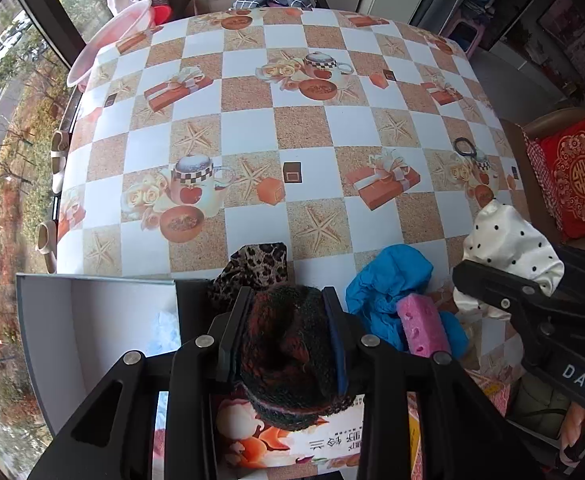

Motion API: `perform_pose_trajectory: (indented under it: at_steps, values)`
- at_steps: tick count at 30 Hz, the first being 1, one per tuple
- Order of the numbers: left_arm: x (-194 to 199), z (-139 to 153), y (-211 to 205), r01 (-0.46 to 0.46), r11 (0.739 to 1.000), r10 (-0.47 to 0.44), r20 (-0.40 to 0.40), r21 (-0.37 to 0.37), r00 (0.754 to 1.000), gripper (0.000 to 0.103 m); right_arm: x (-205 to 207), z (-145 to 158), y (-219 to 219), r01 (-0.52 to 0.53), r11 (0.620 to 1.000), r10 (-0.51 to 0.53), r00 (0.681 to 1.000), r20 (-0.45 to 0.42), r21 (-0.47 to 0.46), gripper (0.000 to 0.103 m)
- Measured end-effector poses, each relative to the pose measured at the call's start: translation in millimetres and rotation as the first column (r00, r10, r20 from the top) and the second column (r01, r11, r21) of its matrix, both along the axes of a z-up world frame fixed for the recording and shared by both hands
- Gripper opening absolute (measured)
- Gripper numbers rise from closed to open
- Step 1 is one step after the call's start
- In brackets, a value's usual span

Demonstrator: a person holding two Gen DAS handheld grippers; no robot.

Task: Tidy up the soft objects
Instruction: 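Carry the knit hat with the left tool while the right tool carries the polka-dot scrunchie toward the box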

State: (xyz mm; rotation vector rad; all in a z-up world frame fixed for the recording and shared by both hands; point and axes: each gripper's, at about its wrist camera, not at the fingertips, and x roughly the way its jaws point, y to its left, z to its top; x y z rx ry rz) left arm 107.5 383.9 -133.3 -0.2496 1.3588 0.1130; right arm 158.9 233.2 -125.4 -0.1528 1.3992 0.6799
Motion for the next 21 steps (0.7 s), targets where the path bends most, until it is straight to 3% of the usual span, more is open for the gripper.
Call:
perform_pose_trajectory:
  at_steps: [12,21]
  values:
    - [-87.2,38.6,1.7,-0.052,0.996,0.057,0.069,-0.068,0.996,0.036,-77.8,43.1,25.2,-0.079,0.996,0.079,0.997,0.010,0.033,0.029]
    - [-154.9,54.7,7.6,-0.090,0.991,0.099,0.097,-0.102,0.990,0.036,-138.1,46.0,20.6,-0.058,0.998,0.059,0.998,-0.034,0.035,0.029]
